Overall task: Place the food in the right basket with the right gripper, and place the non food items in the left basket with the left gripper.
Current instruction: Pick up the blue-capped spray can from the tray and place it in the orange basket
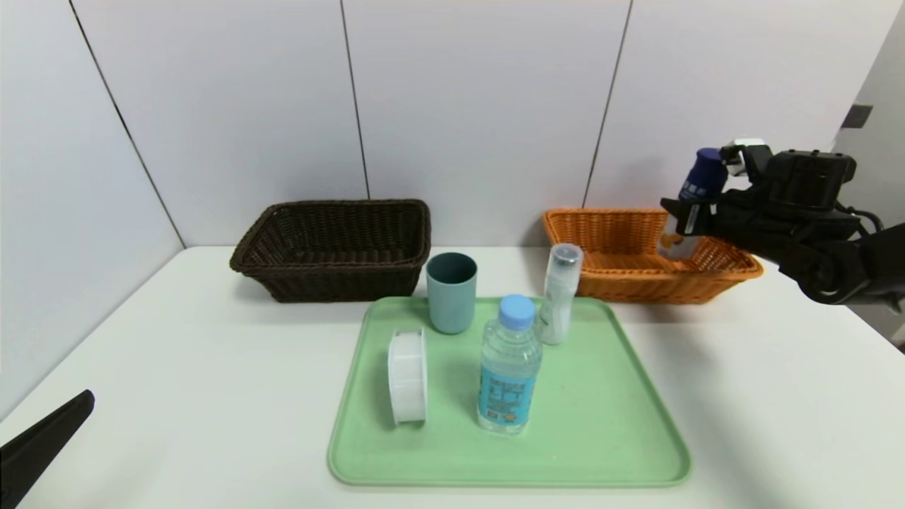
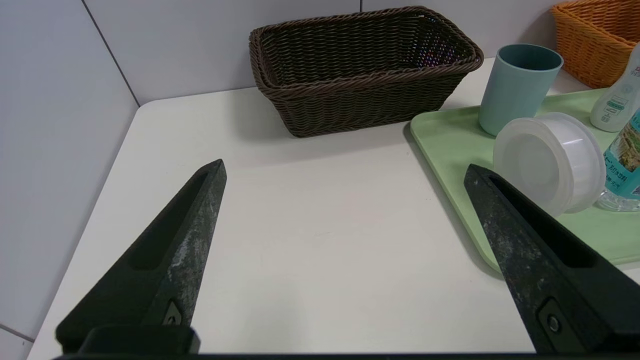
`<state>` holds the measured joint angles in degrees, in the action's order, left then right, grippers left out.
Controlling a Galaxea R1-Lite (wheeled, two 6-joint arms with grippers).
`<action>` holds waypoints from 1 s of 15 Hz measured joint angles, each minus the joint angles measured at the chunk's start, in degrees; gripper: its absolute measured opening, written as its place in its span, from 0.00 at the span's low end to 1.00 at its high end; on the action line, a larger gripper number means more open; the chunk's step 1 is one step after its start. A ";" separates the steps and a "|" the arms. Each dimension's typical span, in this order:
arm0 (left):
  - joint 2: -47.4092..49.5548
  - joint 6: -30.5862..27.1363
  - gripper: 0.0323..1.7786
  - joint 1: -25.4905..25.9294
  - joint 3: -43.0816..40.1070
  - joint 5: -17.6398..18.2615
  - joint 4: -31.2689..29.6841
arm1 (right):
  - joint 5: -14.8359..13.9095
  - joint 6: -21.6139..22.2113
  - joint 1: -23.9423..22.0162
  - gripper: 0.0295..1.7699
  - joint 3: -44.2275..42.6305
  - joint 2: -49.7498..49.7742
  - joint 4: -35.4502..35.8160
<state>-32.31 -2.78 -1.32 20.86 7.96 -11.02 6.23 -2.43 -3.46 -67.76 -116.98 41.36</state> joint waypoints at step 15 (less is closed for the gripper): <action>-0.20 0.02 0.95 0.00 0.09 0.00 -0.05 | -6.56 -0.51 0.02 0.45 -1.06 -5.29 5.63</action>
<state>-32.50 -2.76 -1.32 20.94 7.96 -11.07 -0.33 -2.94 -3.44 -68.82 -122.27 46.99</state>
